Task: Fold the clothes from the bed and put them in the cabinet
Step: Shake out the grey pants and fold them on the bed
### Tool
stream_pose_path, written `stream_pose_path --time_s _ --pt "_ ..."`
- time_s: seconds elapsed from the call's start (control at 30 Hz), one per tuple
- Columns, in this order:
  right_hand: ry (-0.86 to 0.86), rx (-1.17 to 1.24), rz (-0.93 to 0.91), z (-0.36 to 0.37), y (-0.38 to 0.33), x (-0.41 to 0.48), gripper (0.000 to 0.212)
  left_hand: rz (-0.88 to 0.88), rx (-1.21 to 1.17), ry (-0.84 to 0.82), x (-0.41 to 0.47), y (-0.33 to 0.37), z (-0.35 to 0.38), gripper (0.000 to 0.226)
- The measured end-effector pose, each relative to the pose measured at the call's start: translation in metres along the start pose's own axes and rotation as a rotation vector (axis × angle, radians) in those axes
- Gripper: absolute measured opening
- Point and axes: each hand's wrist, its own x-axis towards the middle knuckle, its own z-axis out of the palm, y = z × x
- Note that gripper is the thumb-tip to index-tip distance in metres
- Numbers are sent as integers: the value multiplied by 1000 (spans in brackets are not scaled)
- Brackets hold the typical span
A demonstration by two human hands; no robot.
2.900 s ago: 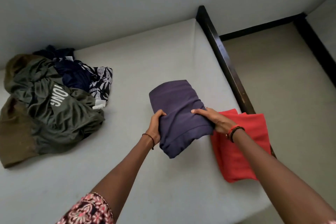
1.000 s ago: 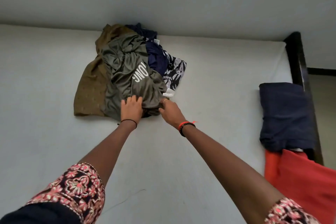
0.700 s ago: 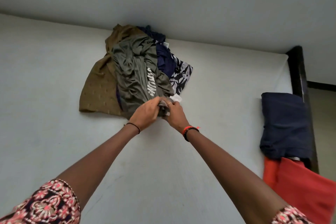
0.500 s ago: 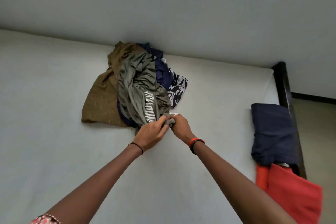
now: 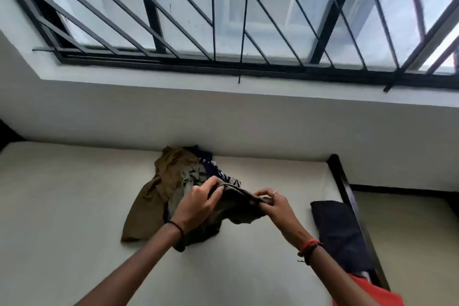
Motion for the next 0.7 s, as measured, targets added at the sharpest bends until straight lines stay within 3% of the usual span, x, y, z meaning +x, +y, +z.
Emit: stream_pose_path --time_s 0.07,0.2,0.27,0.47,0.7 --pt "23 88 -45 -13 -32 -8 10 5 -62 78 8 21 -25 41" --pt "32 221 -115 -34 -103 -33 22 80 -90 174 31 68 -73 6" --pt "49 292 -150 -47 -143 -52 24 149 -84 211 42 98 -98 19" --pt "-14 397 -259 -97 -245 -114 9 329 -159 256 63 200 -163 13" --pt "-176 345 -64 -136 -309 -173 31 533 -228 225 69 289 -197 12"
